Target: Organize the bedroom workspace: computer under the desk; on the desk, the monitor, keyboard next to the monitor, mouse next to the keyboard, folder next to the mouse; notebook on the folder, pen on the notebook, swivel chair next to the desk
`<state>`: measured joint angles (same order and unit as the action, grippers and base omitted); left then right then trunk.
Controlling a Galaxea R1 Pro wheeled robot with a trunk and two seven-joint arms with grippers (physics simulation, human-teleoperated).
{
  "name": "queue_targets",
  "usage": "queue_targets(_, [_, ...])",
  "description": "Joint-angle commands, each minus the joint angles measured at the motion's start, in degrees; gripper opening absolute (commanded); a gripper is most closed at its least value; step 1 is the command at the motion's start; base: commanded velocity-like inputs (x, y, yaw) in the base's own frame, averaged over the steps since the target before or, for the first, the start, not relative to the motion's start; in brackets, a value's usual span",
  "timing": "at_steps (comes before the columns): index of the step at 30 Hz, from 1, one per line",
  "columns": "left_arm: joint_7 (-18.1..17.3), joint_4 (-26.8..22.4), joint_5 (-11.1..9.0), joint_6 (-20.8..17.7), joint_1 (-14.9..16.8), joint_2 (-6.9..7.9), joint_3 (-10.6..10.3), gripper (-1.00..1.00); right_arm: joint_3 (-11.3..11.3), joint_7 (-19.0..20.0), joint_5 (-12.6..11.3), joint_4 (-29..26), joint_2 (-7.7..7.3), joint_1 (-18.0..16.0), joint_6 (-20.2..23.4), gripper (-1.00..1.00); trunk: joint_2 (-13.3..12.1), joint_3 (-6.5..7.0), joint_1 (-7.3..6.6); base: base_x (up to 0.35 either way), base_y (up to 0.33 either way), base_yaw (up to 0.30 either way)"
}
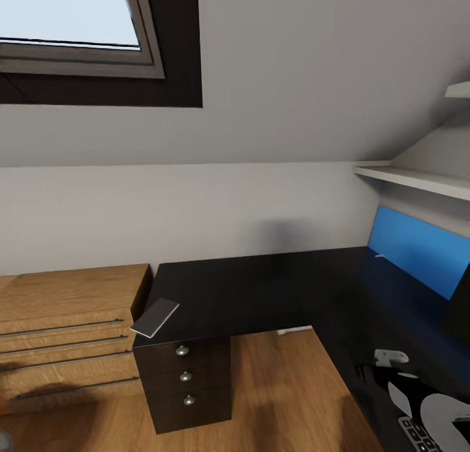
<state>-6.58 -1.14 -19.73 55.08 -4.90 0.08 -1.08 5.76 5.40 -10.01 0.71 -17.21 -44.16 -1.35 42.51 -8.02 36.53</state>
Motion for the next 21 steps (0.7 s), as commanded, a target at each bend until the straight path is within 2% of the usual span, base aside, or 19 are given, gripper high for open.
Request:
queue_targets(1, [-0.53, -0.09, -0.61, 0.03, -0.02, 0.01, -0.11, 1.0, 0.48, 0.24, -0.62, 0.08, -0.02, -0.05, -0.14, -1.0, 0.06, -0.08, 0.01, -0.012, 0.0, 0.0])
queue_targets(5, [-0.54, -0.09, -0.59, 0.03, -0.02, 0.01, -0.08, 1.0, 0.48, -0.26, -0.68, 0.08, -0.11, -0.05, -0.05, -1.0, 0.06, -0.08, 0.01, -0.004, 0.0, 0.0])
queue_targets(10, [-0.61, -0.09, -0.58, 0.03, -0.02, 0.01, -0.14, 1.0, 0.48, -3.79, -0.71, 0.08, -0.18, -0.05, -0.05, -1.0, 0.06, -0.08, 0.01, 0.0, -0.013, 0.0])
queue_targets(16, [-0.67, -0.09, -0.58, 0.04, -0.02, 0.06, -0.09, 1.0, 0.48, -4.66, -0.71, 0.08, -0.19, -0.05, -0.05, -1.0, 0.06, -0.08, 0.01, 0.0, -0.157, 0.0])
queue_targets(21, [-0.69, -0.09, -0.58, 0.03, -0.02, 0.04, -0.07, 1.0, 0.48, -4.89, -0.71, 0.08, -0.19, -0.05, 0.01, -1.0, 0.06, -0.08, 0.01, 0.0, -0.044, 0.0])
